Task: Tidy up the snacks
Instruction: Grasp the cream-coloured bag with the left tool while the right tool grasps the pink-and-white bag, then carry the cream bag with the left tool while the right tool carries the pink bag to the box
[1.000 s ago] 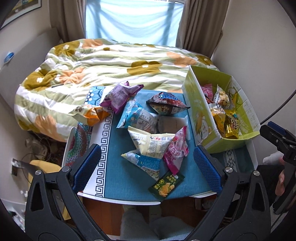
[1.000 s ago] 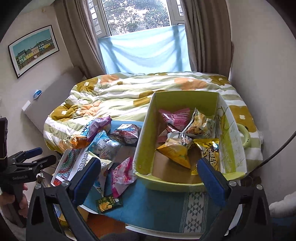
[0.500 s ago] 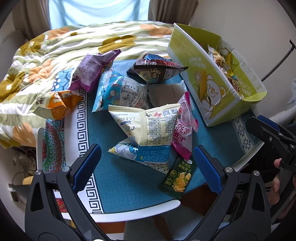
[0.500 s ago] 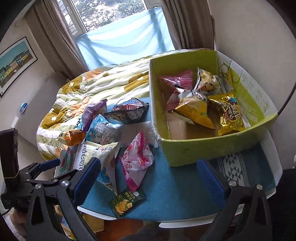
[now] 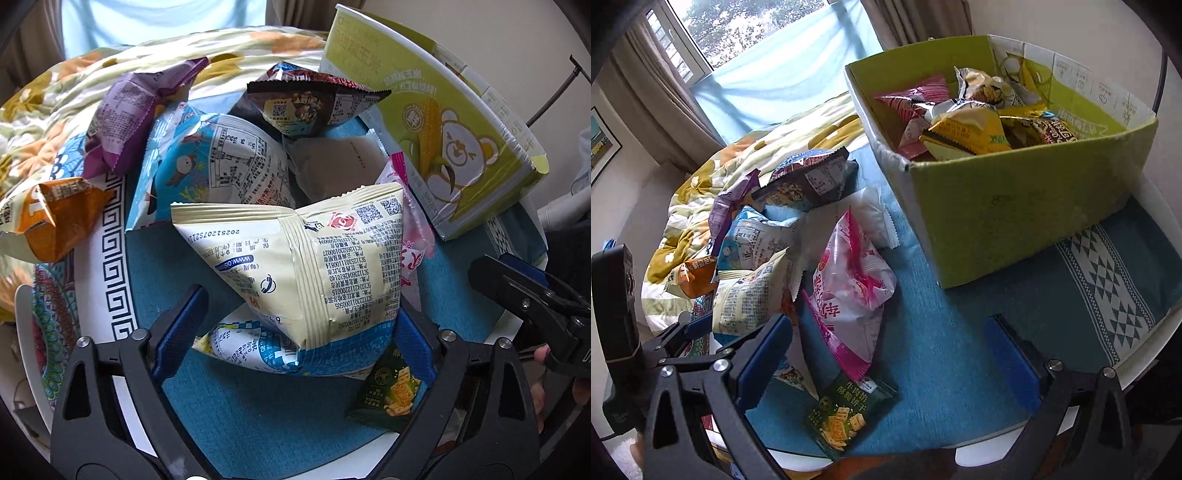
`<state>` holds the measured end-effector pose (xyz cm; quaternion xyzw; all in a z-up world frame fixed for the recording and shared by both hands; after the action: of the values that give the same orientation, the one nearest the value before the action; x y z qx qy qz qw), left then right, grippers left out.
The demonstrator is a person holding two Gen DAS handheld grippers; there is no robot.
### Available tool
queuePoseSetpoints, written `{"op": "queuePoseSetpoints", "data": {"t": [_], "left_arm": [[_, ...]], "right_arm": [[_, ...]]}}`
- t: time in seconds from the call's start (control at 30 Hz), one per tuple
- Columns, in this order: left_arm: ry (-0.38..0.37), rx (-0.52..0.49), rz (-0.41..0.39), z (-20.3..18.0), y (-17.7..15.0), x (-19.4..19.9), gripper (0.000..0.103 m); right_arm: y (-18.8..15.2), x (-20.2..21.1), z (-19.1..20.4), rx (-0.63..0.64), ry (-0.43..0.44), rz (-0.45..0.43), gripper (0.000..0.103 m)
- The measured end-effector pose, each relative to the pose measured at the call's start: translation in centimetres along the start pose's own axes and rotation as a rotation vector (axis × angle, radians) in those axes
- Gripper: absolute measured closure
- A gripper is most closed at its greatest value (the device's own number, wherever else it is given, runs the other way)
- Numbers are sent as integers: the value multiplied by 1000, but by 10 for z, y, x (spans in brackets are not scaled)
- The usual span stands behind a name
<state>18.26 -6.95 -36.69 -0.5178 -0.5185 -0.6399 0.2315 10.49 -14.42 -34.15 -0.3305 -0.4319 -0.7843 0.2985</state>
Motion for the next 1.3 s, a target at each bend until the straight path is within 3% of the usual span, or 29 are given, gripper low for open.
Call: {"op": "queuePoseSetpoints", "data": {"t": [0.33, 0.63, 0.77, 1.0, 1.3], "left_arm": [[-39, -45, 14, 5, -7, -8, 49], [0, -62, 22, 21, -7, -5, 51], [28, -53, 22, 32, -7, -4, 51], [46, -31, 17, 45, -10, -6, 51], [55, -10, 17, 49, -11, -5, 51]], "right_arm": [[-6, -29, 1, -35, 5, 14, 0], [-4, -54, 12, 6, -14, 30, 0], [-1, -64, 14, 17, -17, 37, 11], [4, -81, 22, 49, -32, 37, 16], [5, -87, 29, 145, -85, 43, 45]]}}
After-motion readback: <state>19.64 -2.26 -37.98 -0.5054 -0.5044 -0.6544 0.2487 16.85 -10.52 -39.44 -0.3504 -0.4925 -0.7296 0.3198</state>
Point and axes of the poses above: each gripper's, at about its wrist camera, not at the fingertips, and x roughly against the way its jaws point, z to its left, y to its top, the point moved 10 cm from there along -x, roughly the way its jaws point, and after that the axes turned 8 degrees about y, right-handed, at the moved point
